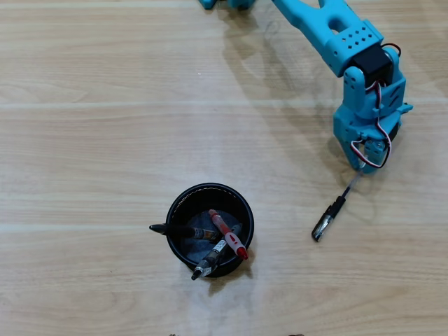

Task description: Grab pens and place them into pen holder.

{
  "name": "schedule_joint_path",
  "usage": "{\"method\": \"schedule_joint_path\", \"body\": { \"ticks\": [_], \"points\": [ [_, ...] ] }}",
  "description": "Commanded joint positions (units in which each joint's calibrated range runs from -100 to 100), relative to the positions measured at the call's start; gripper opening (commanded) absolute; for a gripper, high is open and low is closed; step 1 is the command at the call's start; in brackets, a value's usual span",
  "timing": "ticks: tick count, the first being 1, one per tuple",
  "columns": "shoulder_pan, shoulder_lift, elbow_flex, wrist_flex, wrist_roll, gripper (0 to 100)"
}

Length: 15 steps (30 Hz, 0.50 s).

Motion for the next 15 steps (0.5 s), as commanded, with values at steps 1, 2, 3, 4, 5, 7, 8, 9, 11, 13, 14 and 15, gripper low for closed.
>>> {"method": "schedule_joint_path", "body": {
  "ticks": [1, 2, 3, 4, 5, 7, 8, 9, 11, 13, 14, 15],
  "points": [
    [-0.4, -0.6, 1.9, 0.4, 0.1, 5],
    [-0.4, -0.6, 1.9, 0.4, 0.1, 5],
    [-0.4, -0.6, 1.9, 0.4, 0.1, 5],
    [-0.4, -0.6, 1.9, 0.5, 0.1, 5],
    [-0.4, -0.6, 1.9, 0.5, 0.0, 5],
    [-0.4, -0.7, 1.9, 0.5, -0.1, 5],
    [-0.3, -0.7, 1.9, 0.5, -0.1, 5],
    [-0.2, -0.7, 1.9, 0.5, -0.2, 5],
    [-0.2, -0.7, 1.9, 0.5, -0.3, 2],
    [-0.3, -0.7, 1.9, 0.7, -0.3, 2],
    [-0.4, -0.7, 1.9, 0.8, -0.3, 2],
    [-0.4, -0.7, 1.9, 0.8, -0.3, 2]
  ]
}}
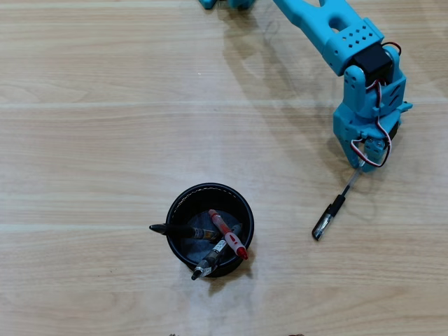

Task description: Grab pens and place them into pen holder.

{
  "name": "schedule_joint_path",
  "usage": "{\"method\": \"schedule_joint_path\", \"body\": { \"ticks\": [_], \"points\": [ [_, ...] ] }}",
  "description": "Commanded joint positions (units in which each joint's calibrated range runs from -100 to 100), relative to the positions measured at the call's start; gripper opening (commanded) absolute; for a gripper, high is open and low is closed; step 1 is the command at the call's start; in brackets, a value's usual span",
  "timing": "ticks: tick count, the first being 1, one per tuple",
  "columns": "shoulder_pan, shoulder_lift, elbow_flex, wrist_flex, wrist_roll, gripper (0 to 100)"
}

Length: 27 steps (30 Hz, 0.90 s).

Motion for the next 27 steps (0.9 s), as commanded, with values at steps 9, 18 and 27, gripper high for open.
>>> {"method": "schedule_joint_path", "body": {
  "ticks": [9, 18, 27],
  "points": [
    [-0.2, -7.1, 1.0, 1.2, -0.3, 2],
    [2.3, -22.1, 0.2, 0.5, -2.5, 2],
    [11.8, -31.1, -10.8, 1.2, -12.2, 2]
  ]
}}
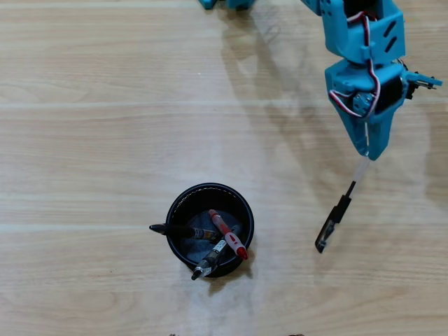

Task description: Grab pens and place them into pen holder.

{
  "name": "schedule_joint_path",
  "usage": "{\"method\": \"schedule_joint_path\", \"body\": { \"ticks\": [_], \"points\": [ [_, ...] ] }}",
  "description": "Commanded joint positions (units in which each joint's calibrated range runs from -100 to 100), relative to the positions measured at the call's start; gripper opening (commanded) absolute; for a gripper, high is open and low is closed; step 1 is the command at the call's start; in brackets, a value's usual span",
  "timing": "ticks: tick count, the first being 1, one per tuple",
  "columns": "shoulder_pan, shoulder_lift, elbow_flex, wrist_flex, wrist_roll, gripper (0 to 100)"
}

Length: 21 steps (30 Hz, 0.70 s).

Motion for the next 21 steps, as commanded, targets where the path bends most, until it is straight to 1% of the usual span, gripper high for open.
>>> {"method": "schedule_joint_path", "body": {
  "ticks": [1, 6, 14, 21],
  "points": [
    [5.2, -6.3, -7.6, 0.0, -5.5, 2],
    [10.3, -6.3, -12.0, -0.2, -10.7, 2],
    [18.4, -6.2, -12.0, -0.7, -20.5, 2],
    [21.2, -5.6, -11.9, -0.5, -23.8, 2]
  ]
}}
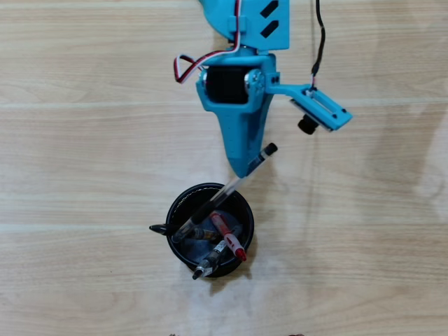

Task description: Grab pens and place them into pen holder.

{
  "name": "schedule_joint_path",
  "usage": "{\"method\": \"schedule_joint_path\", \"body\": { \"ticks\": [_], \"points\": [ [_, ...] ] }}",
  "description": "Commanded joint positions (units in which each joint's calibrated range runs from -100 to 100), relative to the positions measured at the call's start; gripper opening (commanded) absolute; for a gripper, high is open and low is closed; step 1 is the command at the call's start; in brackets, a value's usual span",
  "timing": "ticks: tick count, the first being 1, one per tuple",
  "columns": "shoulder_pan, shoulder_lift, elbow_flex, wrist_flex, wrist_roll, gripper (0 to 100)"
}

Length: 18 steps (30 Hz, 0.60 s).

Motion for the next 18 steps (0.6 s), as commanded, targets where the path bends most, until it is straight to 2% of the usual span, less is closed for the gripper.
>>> {"method": "schedule_joint_path", "body": {
  "ticks": [1, 18],
  "points": [
    [1.1, -3.9, -2.6, -0.5, -2.2, 2],
    [-0.3, -3.7, -2.2, 0.0, -6.2, 2]
  ]
}}
